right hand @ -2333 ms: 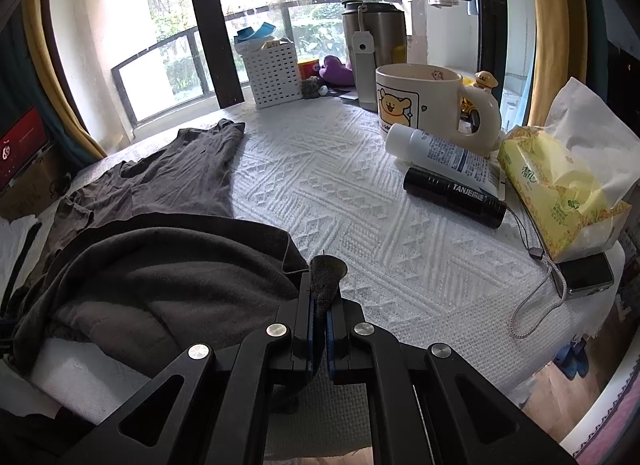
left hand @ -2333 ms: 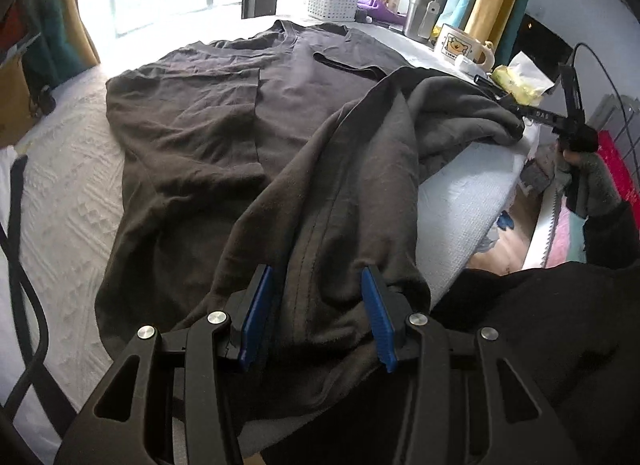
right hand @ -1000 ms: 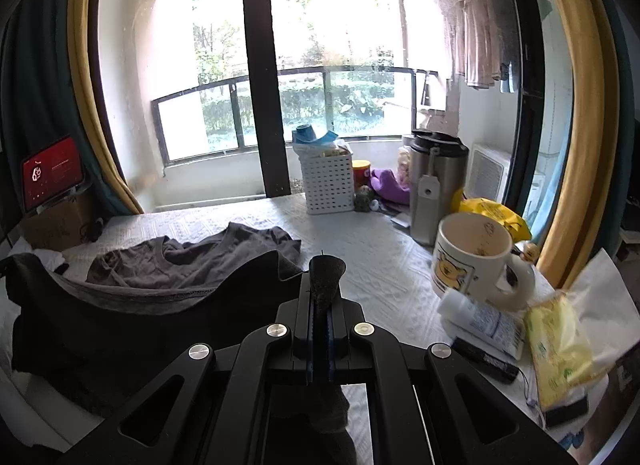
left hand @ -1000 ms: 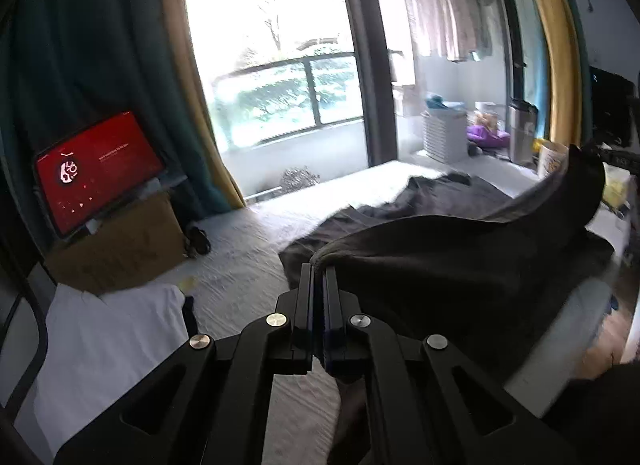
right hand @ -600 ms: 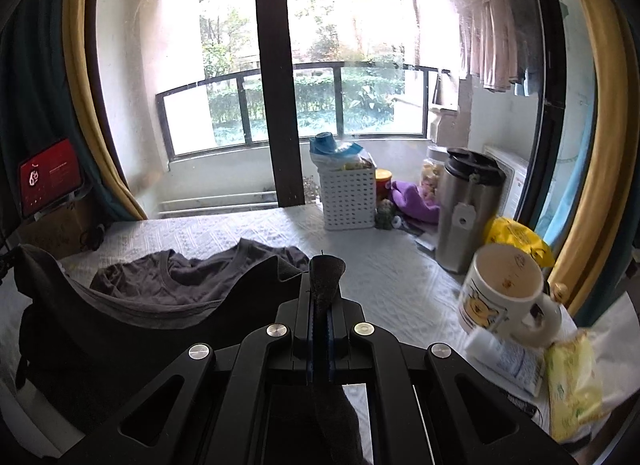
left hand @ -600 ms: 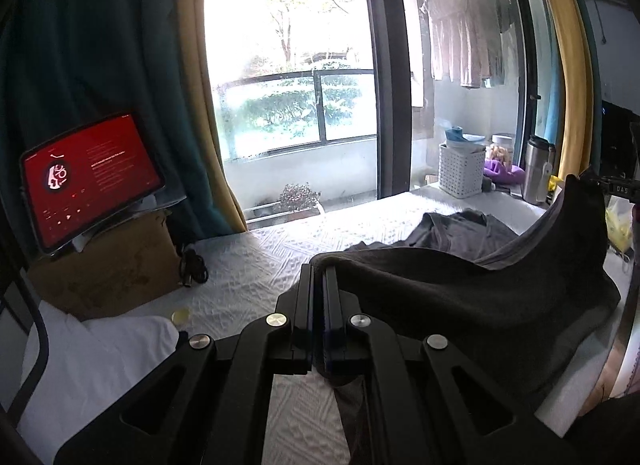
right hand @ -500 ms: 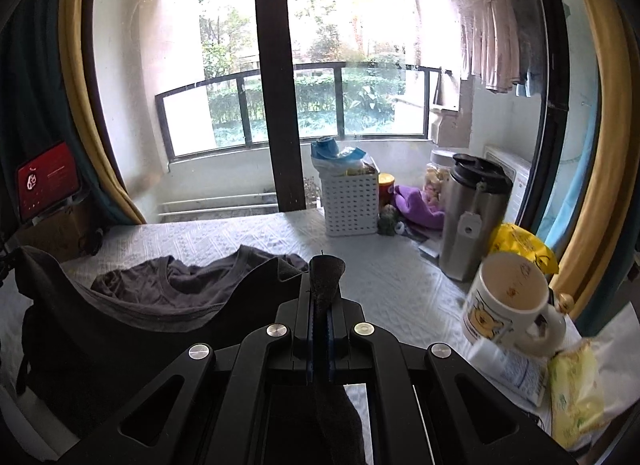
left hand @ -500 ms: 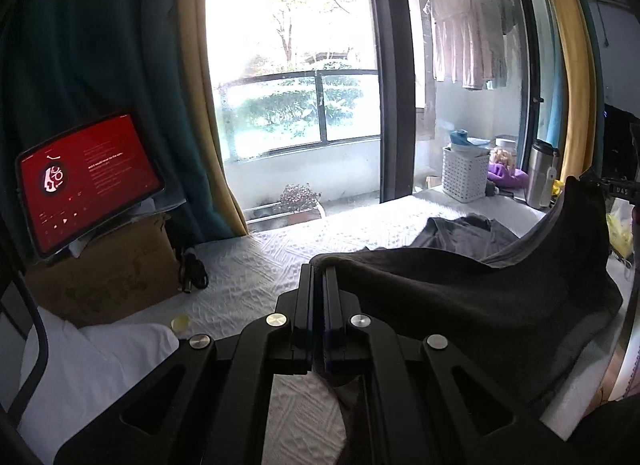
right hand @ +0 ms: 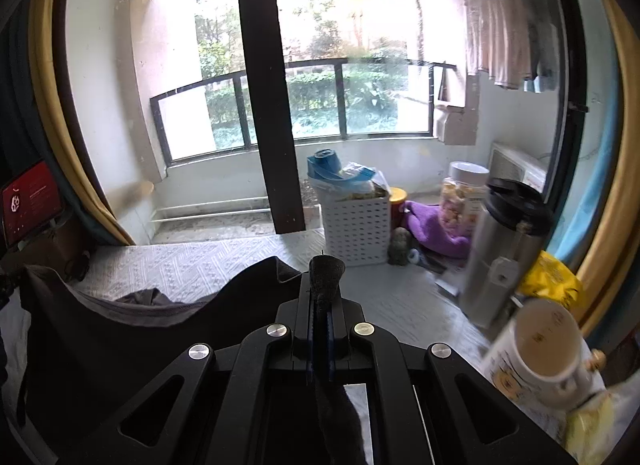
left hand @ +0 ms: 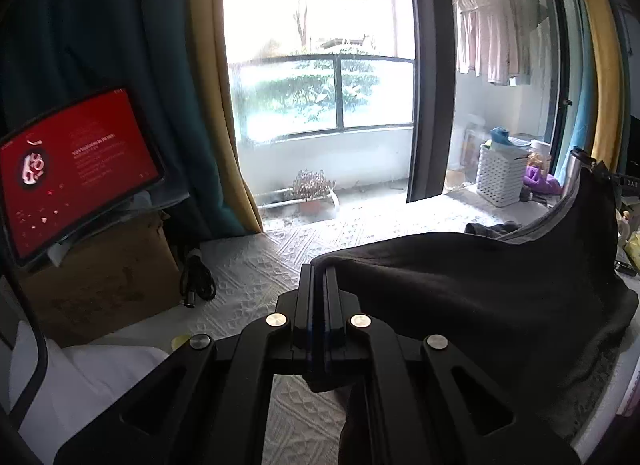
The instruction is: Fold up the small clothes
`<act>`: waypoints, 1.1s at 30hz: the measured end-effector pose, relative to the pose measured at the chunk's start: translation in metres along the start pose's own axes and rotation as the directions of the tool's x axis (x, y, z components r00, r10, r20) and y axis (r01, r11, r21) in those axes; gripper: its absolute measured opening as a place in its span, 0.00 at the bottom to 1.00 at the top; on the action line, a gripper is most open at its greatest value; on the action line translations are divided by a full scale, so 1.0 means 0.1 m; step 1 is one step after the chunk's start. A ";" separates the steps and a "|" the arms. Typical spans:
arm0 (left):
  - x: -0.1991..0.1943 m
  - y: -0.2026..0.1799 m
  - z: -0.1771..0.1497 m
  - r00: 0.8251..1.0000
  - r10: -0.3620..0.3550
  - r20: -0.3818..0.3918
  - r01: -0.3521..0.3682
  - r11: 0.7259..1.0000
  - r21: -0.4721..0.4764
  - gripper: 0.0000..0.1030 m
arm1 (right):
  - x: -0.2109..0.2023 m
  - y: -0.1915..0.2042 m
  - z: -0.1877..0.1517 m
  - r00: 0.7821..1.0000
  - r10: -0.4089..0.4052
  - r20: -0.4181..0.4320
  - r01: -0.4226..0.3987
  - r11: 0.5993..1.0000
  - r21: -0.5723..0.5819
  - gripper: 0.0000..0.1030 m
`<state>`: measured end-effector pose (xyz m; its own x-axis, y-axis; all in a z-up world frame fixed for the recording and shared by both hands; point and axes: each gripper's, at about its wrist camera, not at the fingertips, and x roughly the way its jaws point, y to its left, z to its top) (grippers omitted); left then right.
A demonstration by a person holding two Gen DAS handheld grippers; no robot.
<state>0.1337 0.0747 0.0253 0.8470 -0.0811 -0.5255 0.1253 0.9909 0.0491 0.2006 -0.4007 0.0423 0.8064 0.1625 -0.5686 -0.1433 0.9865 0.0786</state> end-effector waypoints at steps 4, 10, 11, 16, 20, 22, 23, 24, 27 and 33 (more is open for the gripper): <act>0.19 0.03 0.00 0.999 0.008 -0.031 -0.008 1.000 0.001 0.02 | 0.26 0.06 0.10 1.000 0.019 -0.014 -0.019 1.000 -0.008 0.04; 0.52 0.14 -0.08 0.995 0.041 -0.090 -0.043 0.999 -0.017 0.02 | 0.75 0.07 0.15 0.997 0.028 -0.068 -0.029 1.000 -0.005 0.04; 0.58 0.16 -0.10 0.994 0.041 -0.101 -0.043 0.999 -0.023 0.02 | 0.84 0.06 0.15 0.996 0.024 -0.083 -0.024 1.000 -0.001 0.04; 0.87 0.21 -0.20 0.986 0.051 -0.162 -0.056 0.998 -0.028 0.02 | 1.22 -0.06 0.11 0.990 0.013 -0.139 -0.010 1.000 0.023 0.04; 1.04 0.25 -0.24 0.980 0.052 -0.191 -0.060 0.998 -0.035 0.02 | 1.49 -0.14 0.05 0.984 0.009 -0.179 -0.002 0.999 0.042 0.04; 1.13 0.25 -0.26 0.975 0.053 -0.214 -0.061 0.998 -0.030 0.02 | 1.58 -0.16 0.02 0.981 0.007 -0.196 0.002 0.999 0.049 0.04; 1.17 0.25 -0.27 0.972 0.056 -0.229 -0.063 0.998 -0.023 0.02 | 1.64 -0.17 0.00 0.979 0.005 -0.205 0.006 0.999 0.051 0.04; 1.22 0.24 -0.29 0.968 0.064 -0.242 -0.068 0.998 -0.011 0.02 | 1.68 -0.18 -0.01 0.977 0.002 -0.213 0.009 0.999 0.051 0.04; 1.30 0.23 -0.34 0.962 0.070 -0.264 -0.074 0.997 -0.004 0.02 | 1.80 -0.20 -0.08 0.971 0.003 -0.240 0.013 0.998 0.067 0.04; 1.41 0.31 -0.43 0.950 0.070 -0.304 -0.081 0.996 -0.024 0.07 | 1.93 -0.21 -0.16 0.963 -0.001 -0.270 0.023 0.997 0.079 0.04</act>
<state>0.2352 0.0983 -0.0838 0.6566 0.0253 -0.7538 0.0433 0.9965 0.0712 0.3502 -0.3906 -0.0824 0.6214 0.1510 -0.7688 -0.0788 0.9883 0.1304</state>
